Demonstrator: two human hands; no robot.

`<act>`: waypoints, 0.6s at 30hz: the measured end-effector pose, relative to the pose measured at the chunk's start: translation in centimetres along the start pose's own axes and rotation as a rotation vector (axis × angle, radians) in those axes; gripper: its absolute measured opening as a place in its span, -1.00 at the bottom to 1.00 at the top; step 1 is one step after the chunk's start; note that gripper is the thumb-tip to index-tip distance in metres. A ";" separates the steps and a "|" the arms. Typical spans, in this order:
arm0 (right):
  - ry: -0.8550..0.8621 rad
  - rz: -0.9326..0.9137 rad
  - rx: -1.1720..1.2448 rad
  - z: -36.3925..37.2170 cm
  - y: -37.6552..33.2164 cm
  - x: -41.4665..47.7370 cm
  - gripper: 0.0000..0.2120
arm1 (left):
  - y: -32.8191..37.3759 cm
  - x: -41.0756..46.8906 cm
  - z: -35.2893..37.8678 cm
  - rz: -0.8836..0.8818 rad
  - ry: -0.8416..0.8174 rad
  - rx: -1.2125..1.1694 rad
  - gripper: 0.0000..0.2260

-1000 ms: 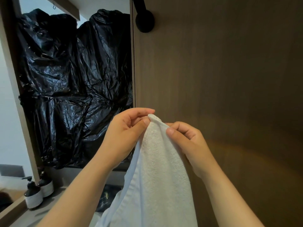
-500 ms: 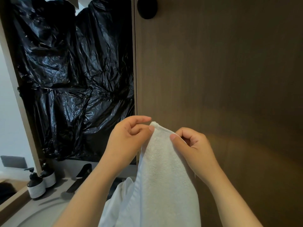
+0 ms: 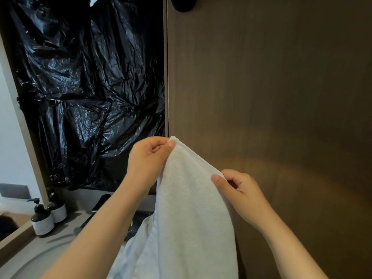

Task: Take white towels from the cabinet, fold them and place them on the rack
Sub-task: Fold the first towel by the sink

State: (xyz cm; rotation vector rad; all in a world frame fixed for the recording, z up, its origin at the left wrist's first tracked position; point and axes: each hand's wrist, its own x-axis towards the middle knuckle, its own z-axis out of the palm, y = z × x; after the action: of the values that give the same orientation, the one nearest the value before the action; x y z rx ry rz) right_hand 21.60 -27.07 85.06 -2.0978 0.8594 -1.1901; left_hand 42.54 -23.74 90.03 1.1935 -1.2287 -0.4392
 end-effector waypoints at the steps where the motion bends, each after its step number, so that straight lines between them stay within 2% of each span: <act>1: -0.006 0.002 -0.018 -0.1 0.5 -0.3 -0.70 | -0.3 0.4 0.0 -0.002 0.011 0.019 -0.86; 4: 0.019 0.012 -0.047 -0.5 1.6 -0.9 -0.71 | -1.3 1.8 0.2 -0.004 0.059 0.059 -0.87; 10: 0.061 0.015 0.082 -2.2 2.5 -1.5 -0.74 | -3.5 5.0 -0.2 0.024 0.158 0.144 -0.84; 14: 0.074 0.083 -0.042 -4.1 3.5 -2.0 -0.68 | -5.0 6.4 -0.7 0.019 0.190 0.164 -0.95; 18: 0.106 0.158 -0.187 -5.2 5.3 -2.8 -0.66 | -6.6 6.6 -1.0 0.029 0.242 0.196 -0.95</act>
State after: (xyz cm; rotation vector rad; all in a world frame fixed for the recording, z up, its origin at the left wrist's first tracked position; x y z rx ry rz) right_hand 14.58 -29.14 81.95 -2.0811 1.2037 -1.1840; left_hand 47.83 -31.12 87.61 1.3507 -1.0953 -0.1492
